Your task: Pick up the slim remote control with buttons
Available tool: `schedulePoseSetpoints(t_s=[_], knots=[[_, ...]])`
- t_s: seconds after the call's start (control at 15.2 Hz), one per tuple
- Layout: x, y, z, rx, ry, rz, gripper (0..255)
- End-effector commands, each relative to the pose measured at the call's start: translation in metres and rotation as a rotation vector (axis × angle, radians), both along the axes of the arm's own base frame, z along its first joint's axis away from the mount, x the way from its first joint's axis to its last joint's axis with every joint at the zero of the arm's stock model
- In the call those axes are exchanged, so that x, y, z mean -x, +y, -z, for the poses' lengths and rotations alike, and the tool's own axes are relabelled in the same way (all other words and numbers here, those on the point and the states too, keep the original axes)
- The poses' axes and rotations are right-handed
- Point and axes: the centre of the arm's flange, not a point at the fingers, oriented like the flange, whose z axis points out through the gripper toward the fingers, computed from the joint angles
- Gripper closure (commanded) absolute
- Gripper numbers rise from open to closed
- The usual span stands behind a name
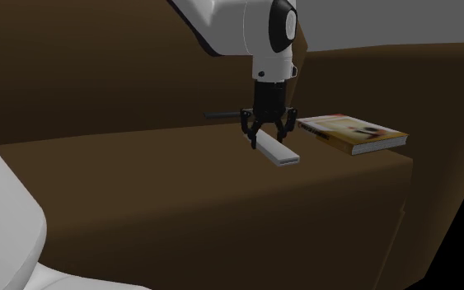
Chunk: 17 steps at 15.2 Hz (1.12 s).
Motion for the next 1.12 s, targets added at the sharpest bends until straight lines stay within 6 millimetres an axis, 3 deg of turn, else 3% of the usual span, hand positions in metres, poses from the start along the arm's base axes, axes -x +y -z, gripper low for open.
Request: schedulePoseSetpoints(t_s=[0.0, 1.06], knots=[[0.0, 0.0, 0.0, 0.0, 0.001, 0.0, 255], [0.0, 0.0, -0.079, 0.0, 0.001, 0.0, 255]])
